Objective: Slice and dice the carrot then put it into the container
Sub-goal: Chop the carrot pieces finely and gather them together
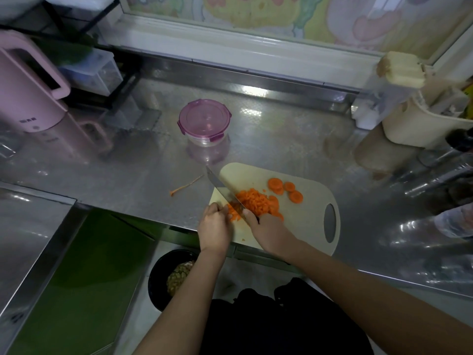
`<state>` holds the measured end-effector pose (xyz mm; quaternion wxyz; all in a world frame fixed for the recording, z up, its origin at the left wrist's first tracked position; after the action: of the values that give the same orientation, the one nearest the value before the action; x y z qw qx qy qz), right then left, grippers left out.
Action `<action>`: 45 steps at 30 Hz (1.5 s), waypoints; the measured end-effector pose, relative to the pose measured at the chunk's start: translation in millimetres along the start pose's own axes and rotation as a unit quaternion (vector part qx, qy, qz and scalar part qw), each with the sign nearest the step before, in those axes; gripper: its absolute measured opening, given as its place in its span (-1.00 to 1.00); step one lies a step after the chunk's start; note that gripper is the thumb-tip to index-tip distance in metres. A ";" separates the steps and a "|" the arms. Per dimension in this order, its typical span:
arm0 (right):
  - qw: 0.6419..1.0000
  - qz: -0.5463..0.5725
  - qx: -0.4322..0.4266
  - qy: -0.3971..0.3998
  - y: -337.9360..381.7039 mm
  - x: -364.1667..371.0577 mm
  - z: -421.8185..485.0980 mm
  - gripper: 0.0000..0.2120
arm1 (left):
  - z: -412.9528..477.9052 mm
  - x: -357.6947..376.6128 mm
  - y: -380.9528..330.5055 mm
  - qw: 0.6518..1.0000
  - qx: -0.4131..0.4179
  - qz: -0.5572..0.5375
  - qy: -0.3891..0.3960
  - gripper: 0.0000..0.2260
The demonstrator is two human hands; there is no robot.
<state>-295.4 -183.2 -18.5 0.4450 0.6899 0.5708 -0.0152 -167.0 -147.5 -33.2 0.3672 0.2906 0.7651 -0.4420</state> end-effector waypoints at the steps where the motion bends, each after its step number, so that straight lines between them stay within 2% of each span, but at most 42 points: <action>1: 1.000 -0.008 0.006 0.000 1.2 0.1 1.0 -0.42 | 0.0 -0.7 -0.4 1.000 0.000 0.000 -0.001 -0.75; 9: 0.999 -0.033 0.036 -0.001 -1.9 7.8 9.4 -0.44 | 4.8 0.3 3.3 1.000 -0.010 -0.008 0.000 -0.75; 14: 0.999 -0.030 0.014 -0.010 -4.8 12.5 13.1 -0.44 | 4.9 -0.3 1.5 1.000 -0.006 0.002 0.010 -0.76; 26: 0.999 0.044 -0.008 0.011 -4.9 4.3 18.5 -0.40 | 3.6 1.6 0.7 1.000 -0.008 -0.002 0.011 -0.73; 32: 0.999 0.014 -0.043 -0.012 -0.8 -5.4 3.1 -0.42 | 6.3 4.2 4.7 0.999 -0.005 -0.038 0.016 -0.73; 39: 0.998 0.046 -0.035 0.002 -7.1 -3.9 -6.4 -0.33 | 3.4 -3.5 6.6 0.996 -0.002 -0.095 0.004 -0.68; 45: 0.999 0.044 -0.026 0.010 -6.7 0.7 -8.3 -0.39 | 2.3 -8.3 11.4 0.994 -0.005 -0.107 -0.006 -0.73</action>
<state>-304.6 -177.7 -17.8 0.4572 0.7025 0.5448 0.0263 -152.8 -145.5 -32.5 0.3238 0.2024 0.7920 -0.4764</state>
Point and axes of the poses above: each hand's wrist, its own z-axis towards the middle knuckle, its own x-axis out of the palm, y = z × x, the point moved 9 cm from there along z, towards the middle knuckle, and after that the axes turned 15 degrees about y, right-handed, at the moved point
